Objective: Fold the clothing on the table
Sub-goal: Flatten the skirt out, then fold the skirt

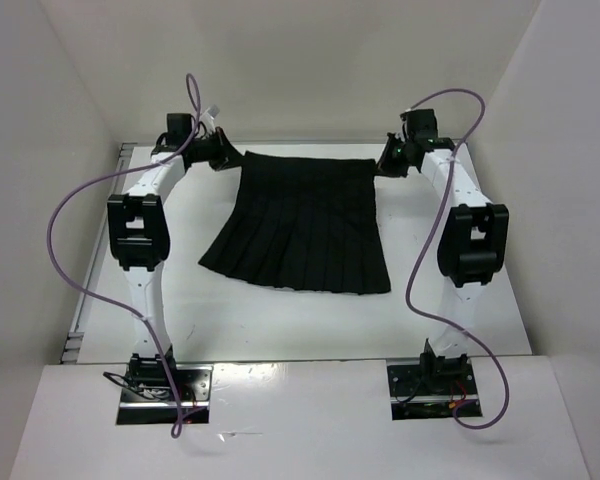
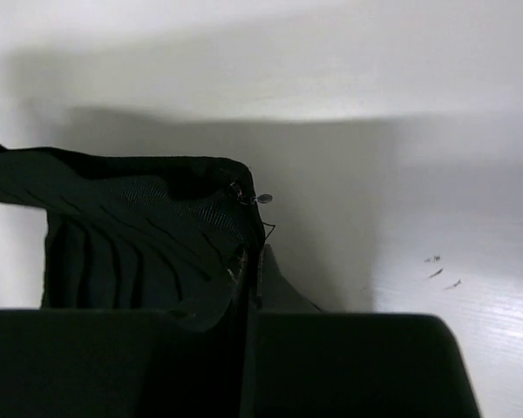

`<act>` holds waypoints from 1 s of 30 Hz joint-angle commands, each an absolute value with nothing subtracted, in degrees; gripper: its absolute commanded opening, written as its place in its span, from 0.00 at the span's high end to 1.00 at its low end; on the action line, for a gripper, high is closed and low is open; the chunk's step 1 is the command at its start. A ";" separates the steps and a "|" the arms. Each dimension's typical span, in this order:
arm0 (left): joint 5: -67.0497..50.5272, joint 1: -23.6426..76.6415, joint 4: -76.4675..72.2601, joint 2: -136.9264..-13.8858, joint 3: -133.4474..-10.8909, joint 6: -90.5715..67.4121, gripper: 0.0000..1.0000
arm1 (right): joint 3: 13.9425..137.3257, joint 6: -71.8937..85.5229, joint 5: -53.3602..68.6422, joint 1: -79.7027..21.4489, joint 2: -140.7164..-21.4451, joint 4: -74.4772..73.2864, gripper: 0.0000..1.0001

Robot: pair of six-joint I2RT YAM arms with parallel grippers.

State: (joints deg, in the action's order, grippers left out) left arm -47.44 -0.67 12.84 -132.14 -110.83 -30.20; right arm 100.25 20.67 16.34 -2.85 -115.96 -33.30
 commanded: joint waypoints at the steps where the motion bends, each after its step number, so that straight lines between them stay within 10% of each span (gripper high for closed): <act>1: -49.04 -1.67 10.63 -126.41 -115.42 -28.57 0.98 | 106.09 18.90 13.20 -2.01 -110.05 -31.11 1.00; 14: -43.69 0.26 9.31 -107.23 -80.79 -24.35 0.97 | 88.24 19.42 9.93 -4.57 -96.59 -38.39 1.00; 25: -29.90 1.93 20.21 -103.63 -70.85 -24.35 0.73 | 73.93 23.81 6.86 -11.06 -94.14 -49.56 1.00; 30: -25.93 1.93 25.21 -103.62 -70.22 -22.16 0.49 | 69.71 25.31 8.62 -14.67 -90.36 -57.63 0.72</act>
